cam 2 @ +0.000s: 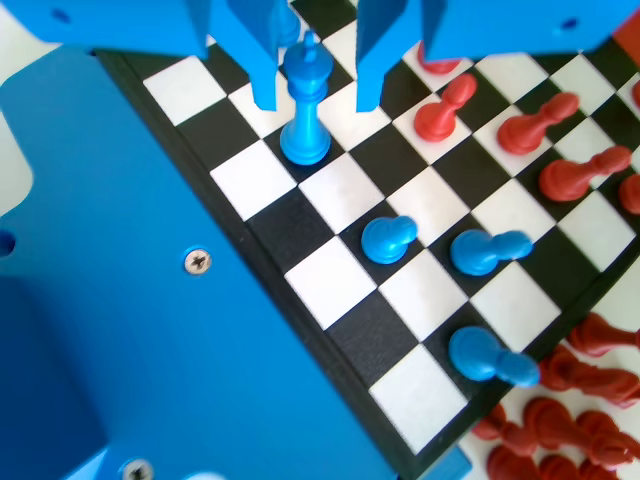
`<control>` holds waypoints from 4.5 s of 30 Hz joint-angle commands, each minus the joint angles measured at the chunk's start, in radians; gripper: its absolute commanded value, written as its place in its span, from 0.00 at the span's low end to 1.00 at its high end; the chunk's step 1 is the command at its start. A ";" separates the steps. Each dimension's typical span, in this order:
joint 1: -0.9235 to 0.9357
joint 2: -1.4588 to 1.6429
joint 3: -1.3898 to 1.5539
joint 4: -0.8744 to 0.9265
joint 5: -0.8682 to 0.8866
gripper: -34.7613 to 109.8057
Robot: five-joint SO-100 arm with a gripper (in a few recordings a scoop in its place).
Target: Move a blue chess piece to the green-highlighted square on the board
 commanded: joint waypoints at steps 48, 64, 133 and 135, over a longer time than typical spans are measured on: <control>0.133 0.020 -0.104 0.150 -0.084 0.25; 0.189 0.017 -0.026 0.040 -0.129 0.25; 0.078 0.680 -0.707 1.046 0.658 0.25; 0.080 0.749 -0.667 1.046 0.658 0.25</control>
